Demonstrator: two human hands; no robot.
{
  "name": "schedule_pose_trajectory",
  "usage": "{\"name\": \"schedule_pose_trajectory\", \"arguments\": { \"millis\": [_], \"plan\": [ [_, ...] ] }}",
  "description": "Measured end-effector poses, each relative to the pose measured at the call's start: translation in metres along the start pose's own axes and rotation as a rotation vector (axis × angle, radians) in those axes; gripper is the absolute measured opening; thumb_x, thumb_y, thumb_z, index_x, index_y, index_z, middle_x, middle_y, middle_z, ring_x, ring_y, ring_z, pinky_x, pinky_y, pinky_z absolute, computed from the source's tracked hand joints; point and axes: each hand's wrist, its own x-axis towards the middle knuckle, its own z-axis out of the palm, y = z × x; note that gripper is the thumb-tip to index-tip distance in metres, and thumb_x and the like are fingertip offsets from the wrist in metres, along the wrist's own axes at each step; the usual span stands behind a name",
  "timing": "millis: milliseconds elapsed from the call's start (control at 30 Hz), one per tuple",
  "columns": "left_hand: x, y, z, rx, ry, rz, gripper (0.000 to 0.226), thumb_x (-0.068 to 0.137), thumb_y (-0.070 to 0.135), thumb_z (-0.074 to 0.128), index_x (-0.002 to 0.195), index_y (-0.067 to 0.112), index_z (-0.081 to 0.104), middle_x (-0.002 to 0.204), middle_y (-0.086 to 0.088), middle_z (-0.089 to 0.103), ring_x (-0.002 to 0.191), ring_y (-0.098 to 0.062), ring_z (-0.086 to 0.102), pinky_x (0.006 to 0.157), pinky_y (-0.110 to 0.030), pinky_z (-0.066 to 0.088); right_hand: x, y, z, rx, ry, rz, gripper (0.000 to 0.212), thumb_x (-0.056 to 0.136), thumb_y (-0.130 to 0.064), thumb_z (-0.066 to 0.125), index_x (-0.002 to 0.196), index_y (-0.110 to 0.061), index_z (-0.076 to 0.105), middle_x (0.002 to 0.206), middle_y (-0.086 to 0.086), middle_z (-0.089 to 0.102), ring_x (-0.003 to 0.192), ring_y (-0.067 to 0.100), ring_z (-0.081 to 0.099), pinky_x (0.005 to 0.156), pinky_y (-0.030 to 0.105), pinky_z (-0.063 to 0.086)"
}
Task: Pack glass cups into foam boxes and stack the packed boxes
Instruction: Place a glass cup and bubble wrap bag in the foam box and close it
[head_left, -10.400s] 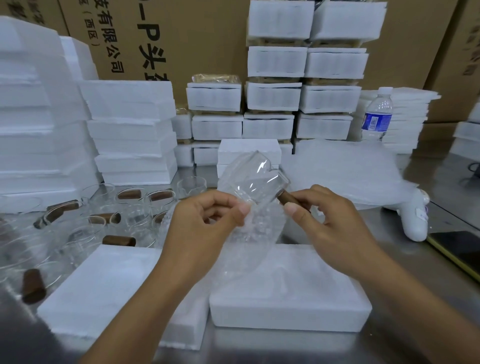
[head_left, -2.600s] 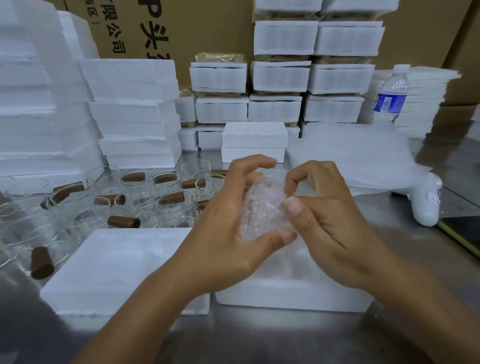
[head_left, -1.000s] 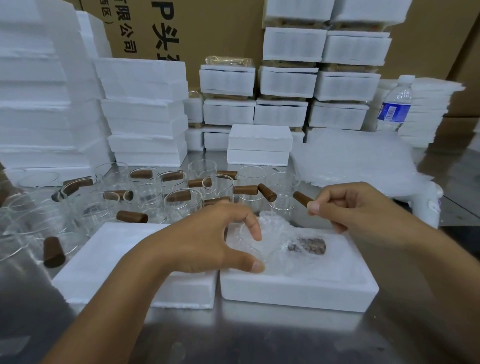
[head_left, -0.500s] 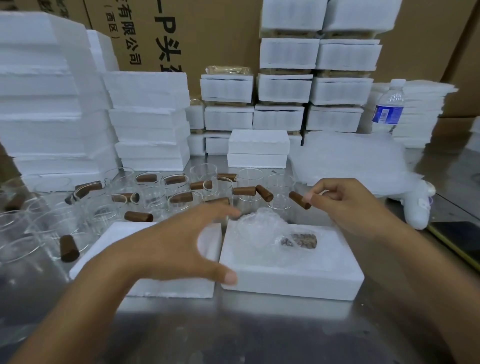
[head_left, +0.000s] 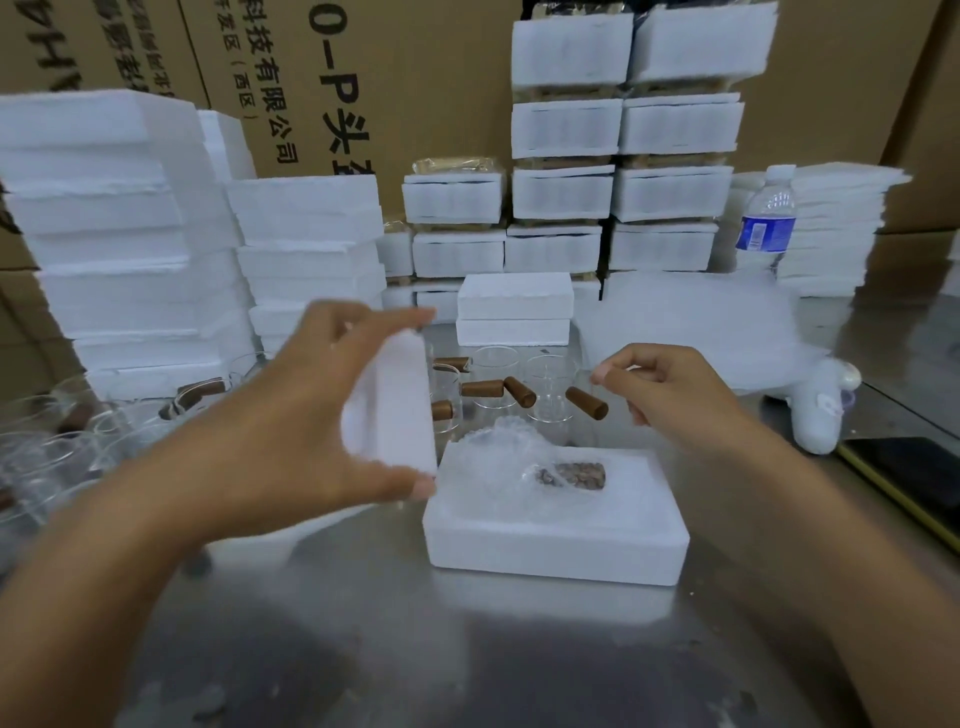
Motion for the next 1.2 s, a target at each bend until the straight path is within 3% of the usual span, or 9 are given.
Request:
{"name": "schedule_pose_trajectory", "arguments": {
  "millis": [133,233,367,533,700,967,1033,1100,1200],
  "plan": [
    [0.004,0.014,-0.013,-0.136,0.407,0.189,0.093,0.051,0.077,0.065,0.132,0.057,0.024,0.140,0.008,0.028,0.127,-0.020,0.040,0.085,-0.031,0.054,-0.001,-0.005,-0.001,0.136,0.002,-0.047,0.014,0.086,-0.032,0.063,0.077,-0.023,0.069,0.046,-0.009,0.055,0.044,-0.001,0.050,0.054,0.013,0.043],
    [0.022,0.026,-0.006,-0.521,0.462,0.095,0.128,0.043,0.090,0.061,0.141,0.014,0.033,0.143,-0.010,0.041,0.130,-0.014,0.044,0.098,-0.020,0.044,-0.003,-0.013,0.001,0.300,-0.061,-0.074,0.023,0.086,-0.045,0.058,0.088,-0.024,0.067,0.060,-0.008,0.062,0.055,0.005,0.057,0.055,0.016,0.047],
    [0.029,0.054,0.021,-0.721,0.709,0.341,0.089,0.075,0.058,0.064,0.131,0.005,0.021,0.138,-0.027,0.031,0.119,-0.010,0.053,0.087,-0.017,0.049,-0.003,-0.019,-0.001,0.585,-0.251,0.011,0.075,0.069,-0.082,0.032,0.115,-0.027,0.055,0.094,-0.003,0.068,0.079,0.018,0.069,0.071,0.034,0.054],
    [0.037,0.040,0.047,-1.105,0.616,0.046,0.102,0.045,0.077,0.073,0.130,0.040,0.032,0.143,-0.010,0.038,0.127,-0.023,0.050,0.098,-0.039,0.048,-0.006,-0.018,-0.011,0.961,-0.328,-0.014,0.086,0.075,-0.080,0.024,0.132,-0.021,0.048,0.118,0.005,0.066,0.101,0.027,0.066,0.081,0.041,0.056],
    [0.037,0.014,0.077,-1.285,0.430,-0.014,0.111,0.049,0.066,0.081,0.142,0.040,0.026,0.135,0.004,0.050,0.116,-0.012,0.059,0.104,-0.040,0.042,-0.005,-0.018,-0.020,0.864,-0.272,0.092,0.057,0.070,-0.063,0.049,0.109,-0.022,0.056,0.084,0.000,0.068,0.067,0.016,0.060,0.056,0.026,0.052],
    [0.014,-0.002,0.090,-1.182,0.116,-0.046,0.110,0.050,0.073,0.075,0.143,0.036,0.029,0.145,0.010,0.044,0.132,-0.011,0.045,0.108,-0.042,0.038,-0.007,-0.011,-0.032,0.690,-0.420,0.137,0.022,0.072,-0.041,0.058,0.073,-0.027,0.075,0.070,-0.008,0.072,0.061,0.008,0.068,0.050,0.016,0.050],
    [0.016,0.008,0.089,-1.183,0.151,-0.123,0.072,0.068,0.064,0.061,0.127,0.025,0.045,0.112,0.019,0.067,0.100,0.010,0.061,0.084,-0.013,0.050,-0.006,-0.006,-0.033,0.613,-0.443,0.209,0.027,0.064,-0.033,0.066,0.086,-0.017,0.067,0.070,-0.003,0.072,0.060,0.011,0.068,0.049,0.018,0.050],
    [0.017,0.008,0.093,-1.221,0.232,-0.161,0.042,0.084,0.044,0.029,0.110,0.021,0.052,0.078,0.015,0.068,0.075,0.010,0.063,0.068,-0.006,0.050,-0.005,-0.003,-0.034,0.565,-0.453,0.273,0.036,0.058,-0.029,0.065,0.089,-0.012,0.064,0.071,0.001,0.073,0.060,0.013,0.069,0.047,0.019,0.050],
    [0.020,0.000,0.098,-1.283,0.264,-0.213,0.055,0.078,0.055,0.058,0.120,0.021,0.048,0.096,0.012,0.067,0.098,-0.013,0.064,0.076,-0.018,0.053,-0.006,-0.002,-0.033,0.546,-0.471,0.338,0.039,0.053,-0.026,0.063,0.087,-0.008,0.066,0.074,0.006,0.074,0.062,0.015,0.070,0.048,0.020,0.051]
  ]
}}
